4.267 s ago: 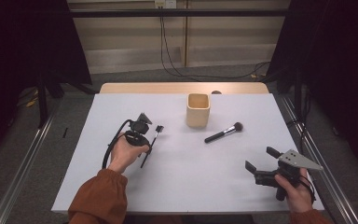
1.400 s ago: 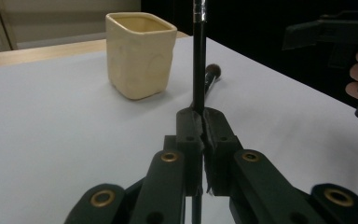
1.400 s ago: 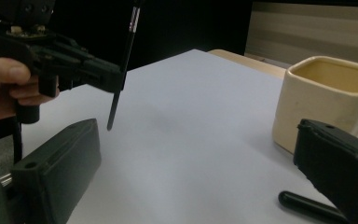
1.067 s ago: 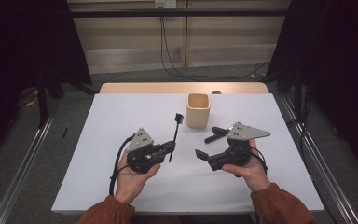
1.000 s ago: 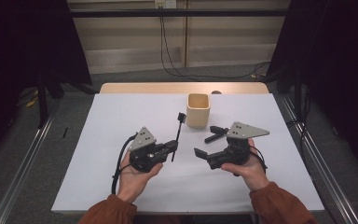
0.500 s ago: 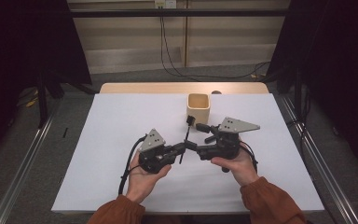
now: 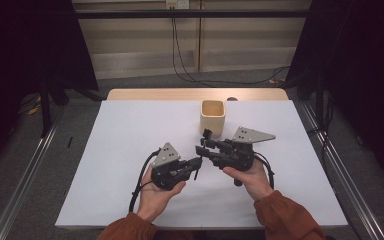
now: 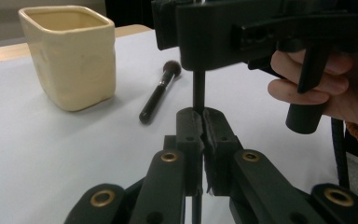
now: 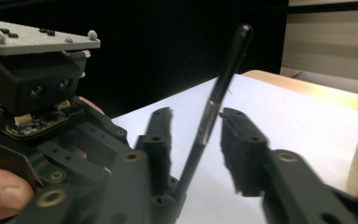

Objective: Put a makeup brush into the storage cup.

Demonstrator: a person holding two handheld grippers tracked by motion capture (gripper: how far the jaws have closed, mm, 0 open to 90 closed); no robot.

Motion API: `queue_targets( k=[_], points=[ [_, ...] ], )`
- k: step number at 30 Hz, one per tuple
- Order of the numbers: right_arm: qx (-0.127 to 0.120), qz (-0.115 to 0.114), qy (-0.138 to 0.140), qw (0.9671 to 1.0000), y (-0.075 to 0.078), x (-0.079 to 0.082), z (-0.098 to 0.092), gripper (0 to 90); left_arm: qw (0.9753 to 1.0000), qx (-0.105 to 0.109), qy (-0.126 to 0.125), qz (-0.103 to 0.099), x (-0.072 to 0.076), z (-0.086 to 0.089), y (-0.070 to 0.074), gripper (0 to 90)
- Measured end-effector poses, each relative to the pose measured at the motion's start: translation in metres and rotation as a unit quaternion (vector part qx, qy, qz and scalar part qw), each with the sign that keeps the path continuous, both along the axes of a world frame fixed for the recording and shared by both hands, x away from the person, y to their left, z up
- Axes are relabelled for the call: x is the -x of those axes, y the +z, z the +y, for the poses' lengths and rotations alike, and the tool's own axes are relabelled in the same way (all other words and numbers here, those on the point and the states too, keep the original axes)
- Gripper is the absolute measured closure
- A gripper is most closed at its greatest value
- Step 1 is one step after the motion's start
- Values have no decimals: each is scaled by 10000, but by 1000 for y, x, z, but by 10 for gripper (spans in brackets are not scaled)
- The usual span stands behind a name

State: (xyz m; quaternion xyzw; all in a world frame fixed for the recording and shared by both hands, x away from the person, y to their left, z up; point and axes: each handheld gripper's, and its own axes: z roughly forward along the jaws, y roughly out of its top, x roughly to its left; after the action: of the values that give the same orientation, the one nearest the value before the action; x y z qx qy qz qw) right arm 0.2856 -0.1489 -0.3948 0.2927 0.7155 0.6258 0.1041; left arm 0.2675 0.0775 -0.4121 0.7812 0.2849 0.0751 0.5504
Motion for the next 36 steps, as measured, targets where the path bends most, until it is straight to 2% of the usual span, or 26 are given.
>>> queue_targets(
  k=[3, 6, 10, 15, 19, 24, 28, 30, 31, 33, 36],
  points=[
    [-18, 48, 11, 10000, -1, 0, 0, 755, 10000, -4, -14, -4, 1, -1, -1, 861],
    [-61, 90, 19, 9999, -2, 0, 1, 784, 10000, 18, 9, -5, 1, -1, -2, 860],
    [-63, 137, 23, 9999, -3, -1, 0, 803, 10000, 15, 22, -10, 1, 0, -3, 861],
    [-66, 201, 38, 9998, -4, -2, 1, 782, 10000, 28, 68, 33, -1, 0, -4, 860],
    [-41, 205, 29, 9998, -5, -2, 0, 830, 10000, 8, 63, 6, -1, -1, -5, 859],
    [-49, 214, 91, 9997, -6, -2, 1, 849, 10000, 29, 86, 14, -1, -2, -8, 856],
    [-61, 210, 124, 9997, -6, -1, 1, 858, 9999, 23, 104, -68, -1, -2, -9, 843],
    [-53, 206, 99, 9997, -5, -1, 1, 858, 9999, 10, 130, -102, -1, -3, -9, 800],
    [-61, 215, 98, 9997, -5, -2, 0, 858, 9999, -7, 115, -116, -1, -3, -9, 740],
    [-63, 233, 94, 9997, -5, -2, -1, 858, 9999, -27, 116, -101, 0, -3, -10, 736],
    [-38, 227, 110, 9997, -5, -2, -2, 858, 9999, -17, 115, -83, -1, -3, -10, 673]
  ],
)
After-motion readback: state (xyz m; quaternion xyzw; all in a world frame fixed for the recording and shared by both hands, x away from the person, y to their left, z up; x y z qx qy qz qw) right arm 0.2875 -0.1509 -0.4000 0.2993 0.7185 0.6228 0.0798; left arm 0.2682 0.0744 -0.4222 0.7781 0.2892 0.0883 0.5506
